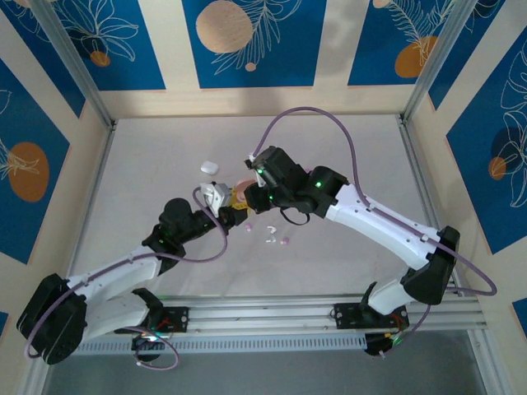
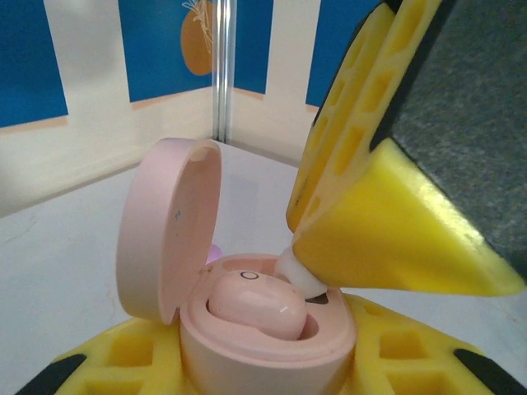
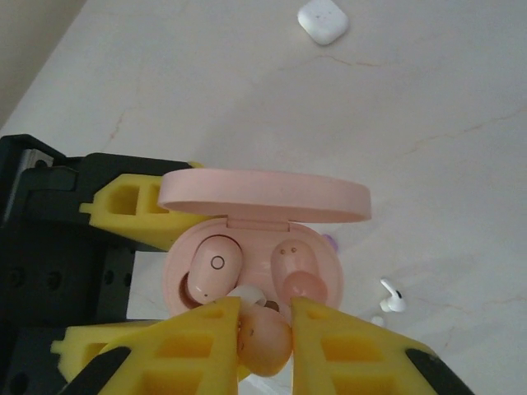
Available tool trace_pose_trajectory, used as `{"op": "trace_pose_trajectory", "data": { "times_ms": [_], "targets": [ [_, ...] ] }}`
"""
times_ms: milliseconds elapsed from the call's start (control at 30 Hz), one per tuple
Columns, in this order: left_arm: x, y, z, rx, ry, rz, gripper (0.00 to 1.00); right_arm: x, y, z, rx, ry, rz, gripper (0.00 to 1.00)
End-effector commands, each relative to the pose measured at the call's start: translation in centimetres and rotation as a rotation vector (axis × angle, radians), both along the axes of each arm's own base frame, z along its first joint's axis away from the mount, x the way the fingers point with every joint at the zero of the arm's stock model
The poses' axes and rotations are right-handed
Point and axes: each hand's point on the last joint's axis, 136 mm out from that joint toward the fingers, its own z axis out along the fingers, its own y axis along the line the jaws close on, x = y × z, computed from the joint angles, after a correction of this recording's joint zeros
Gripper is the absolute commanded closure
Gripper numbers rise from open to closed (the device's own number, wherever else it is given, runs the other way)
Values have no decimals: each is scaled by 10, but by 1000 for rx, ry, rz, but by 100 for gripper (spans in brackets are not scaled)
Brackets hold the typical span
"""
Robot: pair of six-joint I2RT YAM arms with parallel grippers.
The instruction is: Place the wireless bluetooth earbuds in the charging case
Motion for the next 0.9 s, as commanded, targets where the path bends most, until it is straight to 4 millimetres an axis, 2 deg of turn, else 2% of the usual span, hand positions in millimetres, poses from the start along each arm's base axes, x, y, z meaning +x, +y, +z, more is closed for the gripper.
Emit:
{"op": "trace_pose_trajectory", "data": {
  "times_ms": [0,200,367,533,867],
  "targets": [
    [-8,-1,49,-113,-116,-27,68,0,-6,-2,-64,-5,12,81],
    [-18,0,43,-57,-132,-58,68,-5,-7,9,1,5,37,81],
    [-22,6,36,-25,-159,-47,67,-8,-15,19,35,39,59,81],
    [-24,7,39,-6,-184,-47,67,-8,-24,16,-4,60,54,82],
    [-29,10,36,39,-179,-53,67,-15,-26,24,29,59,78,82]
  ]
}}
